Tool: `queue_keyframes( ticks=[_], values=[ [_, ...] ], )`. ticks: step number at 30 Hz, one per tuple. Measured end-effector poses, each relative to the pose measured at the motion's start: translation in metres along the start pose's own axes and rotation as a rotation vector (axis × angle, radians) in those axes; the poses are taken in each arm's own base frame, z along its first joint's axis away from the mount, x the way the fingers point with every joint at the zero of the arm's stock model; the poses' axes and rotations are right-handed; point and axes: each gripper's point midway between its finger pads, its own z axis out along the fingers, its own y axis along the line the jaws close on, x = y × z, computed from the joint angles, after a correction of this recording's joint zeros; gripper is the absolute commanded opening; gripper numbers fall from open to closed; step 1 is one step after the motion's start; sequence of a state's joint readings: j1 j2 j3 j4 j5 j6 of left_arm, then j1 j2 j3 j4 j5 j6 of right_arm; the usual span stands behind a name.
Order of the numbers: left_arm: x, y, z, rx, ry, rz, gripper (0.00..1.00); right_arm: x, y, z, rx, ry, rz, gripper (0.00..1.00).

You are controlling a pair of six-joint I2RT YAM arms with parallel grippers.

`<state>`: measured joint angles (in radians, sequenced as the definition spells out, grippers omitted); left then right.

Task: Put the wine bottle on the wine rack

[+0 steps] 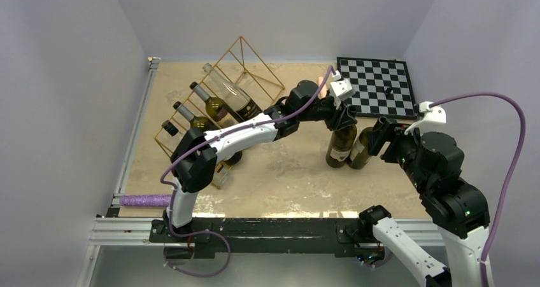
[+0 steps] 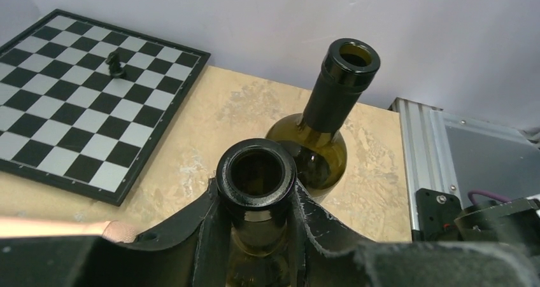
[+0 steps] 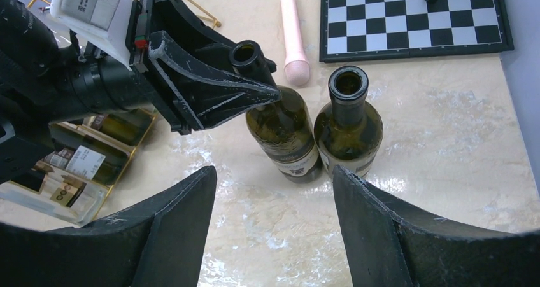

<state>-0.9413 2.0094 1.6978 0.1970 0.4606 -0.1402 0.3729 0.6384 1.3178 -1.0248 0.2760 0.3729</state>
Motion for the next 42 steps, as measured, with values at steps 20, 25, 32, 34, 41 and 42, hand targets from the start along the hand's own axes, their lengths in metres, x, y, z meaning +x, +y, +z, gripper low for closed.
queue_keyframes(
  ticks=[20, 25, 32, 34, 41, 42],
  values=[
    [-0.042, 0.092, -0.080, -0.575, -0.004, -0.008, 0.00, 0.005, 0.001, 0.003, -0.003, 0.016, -0.003, 0.72],
    [-0.056, 0.143, -0.124, -0.711, -0.050, -0.095, 0.00, 0.006, 0.000, 0.001, -0.006, 0.013, -0.002, 0.72],
    [-0.061, 0.197, -0.173, -0.865, -0.086, -0.138, 0.00, 0.005, 0.001, 0.000, -0.011, 0.010, -0.001, 0.72],
    [-0.061, 0.202, -0.178, -0.888, -0.092, -0.149, 0.00, 0.005, 0.001, 0.000, -0.014, 0.010, 0.000, 0.72],
    [-0.054, 0.227, -0.208, -1.001, -0.114, -0.242, 0.00, 0.005, 0.000, -0.002, -0.015, 0.005, 0.001, 0.73],
    [-0.053, 0.233, -0.215, -1.021, -0.119, -0.257, 0.00, 0.005, 0.000, -0.002, -0.015, 0.003, 0.001, 0.73]
  ],
)
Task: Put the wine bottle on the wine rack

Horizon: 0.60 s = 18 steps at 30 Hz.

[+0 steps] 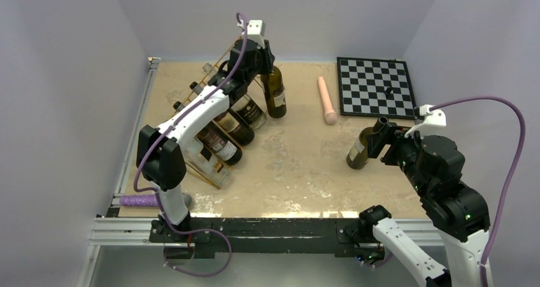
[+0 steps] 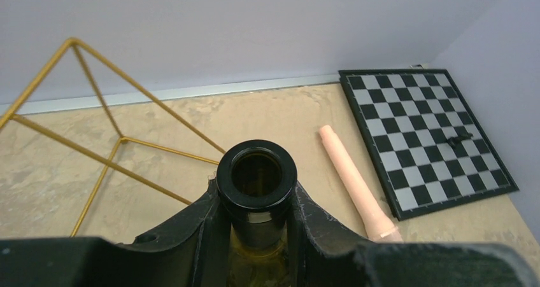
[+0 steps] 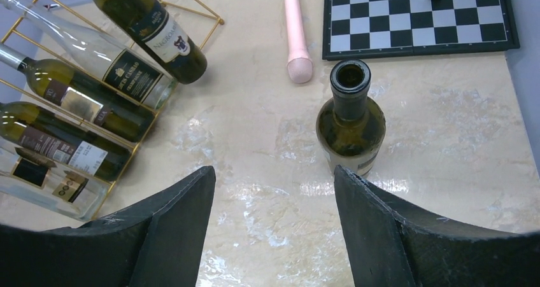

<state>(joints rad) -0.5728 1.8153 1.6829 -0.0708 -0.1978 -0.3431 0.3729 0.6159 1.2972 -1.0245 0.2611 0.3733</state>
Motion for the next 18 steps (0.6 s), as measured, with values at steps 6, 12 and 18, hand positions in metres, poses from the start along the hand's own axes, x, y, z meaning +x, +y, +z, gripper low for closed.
queue_keyframes(
  ticks=[6, 12, 18],
  values=[
    [-0.015, 0.055, 0.007, -0.100, -0.024, -0.087, 0.00, 0.000, 0.000, -0.001, 0.001, -0.003, 0.001, 0.73],
    [-0.020, 0.083, 0.008, -0.150, -0.037, -0.129, 0.00, 0.000, -0.001, -0.001, 0.002, -0.003, 0.001, 0.73],
    [-0.011, 0.088, 0.010, -0.158, -0.026, -0.176, 0.00, 0.000, -0.001, 0.000, 0.003, -0.002, 0.000, 0.73]
  ],
)
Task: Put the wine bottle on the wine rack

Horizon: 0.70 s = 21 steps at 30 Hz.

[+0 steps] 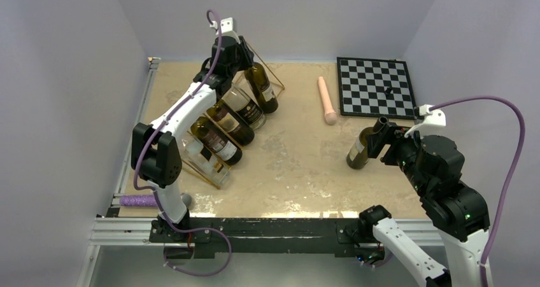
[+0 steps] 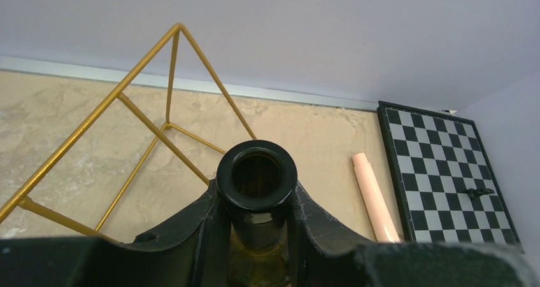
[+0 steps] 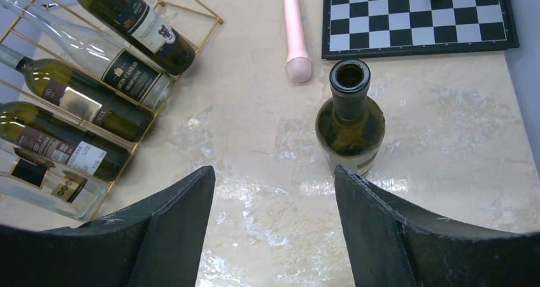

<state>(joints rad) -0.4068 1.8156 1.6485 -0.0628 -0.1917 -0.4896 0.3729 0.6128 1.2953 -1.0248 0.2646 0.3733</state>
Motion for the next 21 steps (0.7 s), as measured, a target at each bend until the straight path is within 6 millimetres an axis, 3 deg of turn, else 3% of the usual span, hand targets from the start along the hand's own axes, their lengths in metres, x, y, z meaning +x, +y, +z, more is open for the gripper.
queue_keyframes(
  ticks=[5, 21],
  values=[
    [0.022, 0.015, 0.004, -0.029, 0.030, -0.047, 0.00, 0.000, 0.000, 0.000, 0.000, 0.000, 0.000, 0.74],
    [0.020, 0.033, 0.010, -0.071, -0.032, -0.026, 0.00, 0.004, 0.000, 0.006, 0.008, 0.022, -0.006, 0.74]
  ],
)
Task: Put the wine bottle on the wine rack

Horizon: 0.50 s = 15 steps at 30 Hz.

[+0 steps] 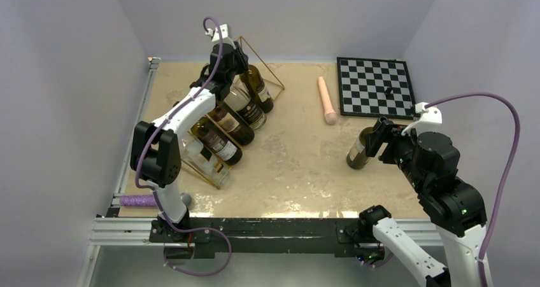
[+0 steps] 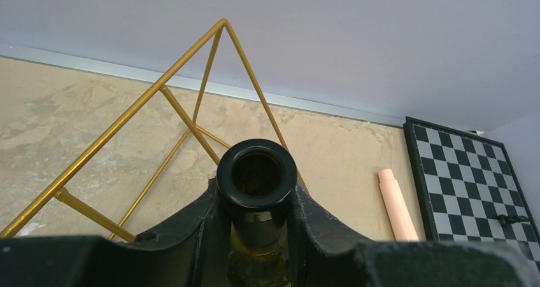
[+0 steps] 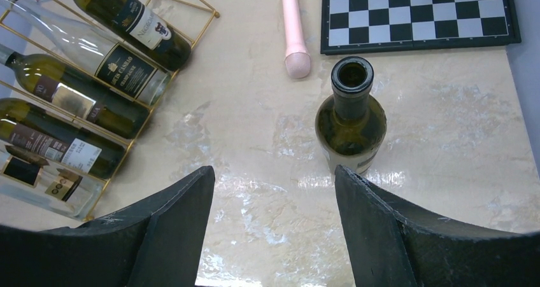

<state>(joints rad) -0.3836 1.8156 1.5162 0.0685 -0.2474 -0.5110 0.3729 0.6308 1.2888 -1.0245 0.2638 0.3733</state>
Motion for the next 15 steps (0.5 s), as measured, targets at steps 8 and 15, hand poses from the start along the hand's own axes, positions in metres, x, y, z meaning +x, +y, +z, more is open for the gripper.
queue_keyframes(
  ticks=[8, 15],
  values=[
    [-0.001, 0.003, 0.002, -0.003, -0.018, -0.008, 0.03, 0.001, 0.000, 0.002, 0.002, 0.007, -0.002, 0.74],
    [-0.002, 0.015, 0.004, -0.003, 0.007, -0.069, 0.27, 0.002, 0.000, 0.002, 0.001, 0.008, -0.002, 0.74]
  ],
)
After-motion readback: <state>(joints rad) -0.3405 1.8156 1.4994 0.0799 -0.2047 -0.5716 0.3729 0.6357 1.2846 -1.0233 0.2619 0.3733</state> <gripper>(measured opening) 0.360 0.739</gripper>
